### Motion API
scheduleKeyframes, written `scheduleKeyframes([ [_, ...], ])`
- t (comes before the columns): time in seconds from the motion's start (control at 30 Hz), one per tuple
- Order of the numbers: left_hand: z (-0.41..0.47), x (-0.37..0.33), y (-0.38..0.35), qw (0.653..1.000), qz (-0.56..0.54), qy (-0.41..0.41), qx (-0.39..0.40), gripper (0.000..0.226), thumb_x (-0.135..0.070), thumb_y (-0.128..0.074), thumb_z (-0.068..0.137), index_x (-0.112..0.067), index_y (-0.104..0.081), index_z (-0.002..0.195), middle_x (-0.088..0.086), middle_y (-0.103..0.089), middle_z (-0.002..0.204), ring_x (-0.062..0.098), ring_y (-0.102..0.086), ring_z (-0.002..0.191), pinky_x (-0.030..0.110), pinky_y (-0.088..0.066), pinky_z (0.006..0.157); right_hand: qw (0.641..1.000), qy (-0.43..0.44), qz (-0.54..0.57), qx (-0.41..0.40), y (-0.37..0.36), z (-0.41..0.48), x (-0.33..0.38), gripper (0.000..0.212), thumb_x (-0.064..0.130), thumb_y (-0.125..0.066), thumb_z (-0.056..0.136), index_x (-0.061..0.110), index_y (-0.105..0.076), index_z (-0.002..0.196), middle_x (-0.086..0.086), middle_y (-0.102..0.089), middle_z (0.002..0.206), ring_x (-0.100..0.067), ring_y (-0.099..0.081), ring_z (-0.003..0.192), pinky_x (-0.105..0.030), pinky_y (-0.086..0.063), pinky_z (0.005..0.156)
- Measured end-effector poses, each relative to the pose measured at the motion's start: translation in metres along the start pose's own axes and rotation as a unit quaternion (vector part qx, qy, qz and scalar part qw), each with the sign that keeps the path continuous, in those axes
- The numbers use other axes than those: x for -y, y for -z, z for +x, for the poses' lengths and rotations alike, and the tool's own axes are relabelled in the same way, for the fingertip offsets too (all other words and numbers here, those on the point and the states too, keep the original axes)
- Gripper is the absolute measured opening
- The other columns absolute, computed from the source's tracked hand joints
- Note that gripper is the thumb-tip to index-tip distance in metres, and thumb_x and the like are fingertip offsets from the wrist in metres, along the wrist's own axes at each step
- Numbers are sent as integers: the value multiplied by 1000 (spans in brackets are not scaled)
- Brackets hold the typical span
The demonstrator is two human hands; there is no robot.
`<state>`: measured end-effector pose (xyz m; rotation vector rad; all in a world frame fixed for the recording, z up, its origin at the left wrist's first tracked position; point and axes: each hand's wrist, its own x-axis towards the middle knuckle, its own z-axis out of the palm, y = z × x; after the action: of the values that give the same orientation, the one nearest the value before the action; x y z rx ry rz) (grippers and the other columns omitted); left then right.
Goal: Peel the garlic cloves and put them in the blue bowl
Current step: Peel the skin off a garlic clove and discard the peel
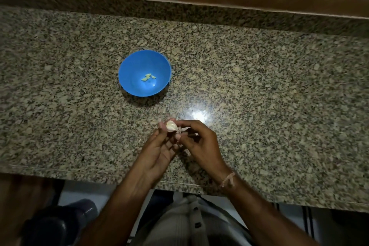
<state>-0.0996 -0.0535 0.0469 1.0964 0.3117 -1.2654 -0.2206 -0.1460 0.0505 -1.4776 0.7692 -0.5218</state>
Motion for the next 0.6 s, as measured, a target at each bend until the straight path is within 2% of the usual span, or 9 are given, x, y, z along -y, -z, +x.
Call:
scheduleKeyframes([
  [0.07,-5,4,-3,1000,12,-14,2,62,-45,-58,94,-10,-57,144,18,-64,139,29,-61,121,28,-58,84,999,26,-23,1,5,-3,5,32,5,-80,89,19,-77,118,6,-71,115,-17,-70,99,-39,-61,84],
  [0.2,-12,11,-11,998,27,-35,38,47,-36,-56,95,-9,-61,133,6,-74,114,11,-71,95,21,-57,78,992,94,-89,-2,14,-4,6,28,11,-82,90,15,-77,118,4,-69,113,-15,-68,106,-38,-59,85],
  [0.27,-14,14,-14,997,42,-51,40,49,-33,-57,94,-6,-59,135,8,-73,116,11,-71,96,23,-58,83,987,118,-111,4,16,-6,6,28,13,-81,93,14,-77,120,4,-71,113,-14,-68,108,-39,-59,85],
  [0.33,-17,15,-17,996,51,-68,36,50,-30,-61,92,-4,-60,135,9,-72,116,11,-69,96,21,-58,81,985,129,-116,10,19,-7,6,26,11,-79,94,11,-78,120,2,-72,111,-12,-70,105,-39,-60,83],
  [0.5,-23,18,-15,990,98,-105,-4,40,-29,-73,85,-7,-72,117,13,-75,108,16,-67,96,23,-57,83,979,133,-148,39,27,-6,6,21,16,-75,97,10,-79,117,0,-75,106,-10,-72,98,-37,-60,83],
  [0.53,-24,18,-14,988,105,-110,-13,42,-30,-75,83,-6,-73,117,16,-76,109,21,-67,98,26,-57,86,976,138,-164,45,27,-7,6,22,18,-73,99,10,-79,118,-1,-75,105,-11,-72,96,-38,-60,82],
  [0.6,-27,19,-16,988,106,-111,-28,45,-32,-80,80,-6,-75,117,20,-76,114,33,-67,106,40,-56,97,968,151,-193,50,25,-10,4,24,20,-70,101,11,-77,122,-2,-74,102,-13,-71,92,-38,-59,79],
])
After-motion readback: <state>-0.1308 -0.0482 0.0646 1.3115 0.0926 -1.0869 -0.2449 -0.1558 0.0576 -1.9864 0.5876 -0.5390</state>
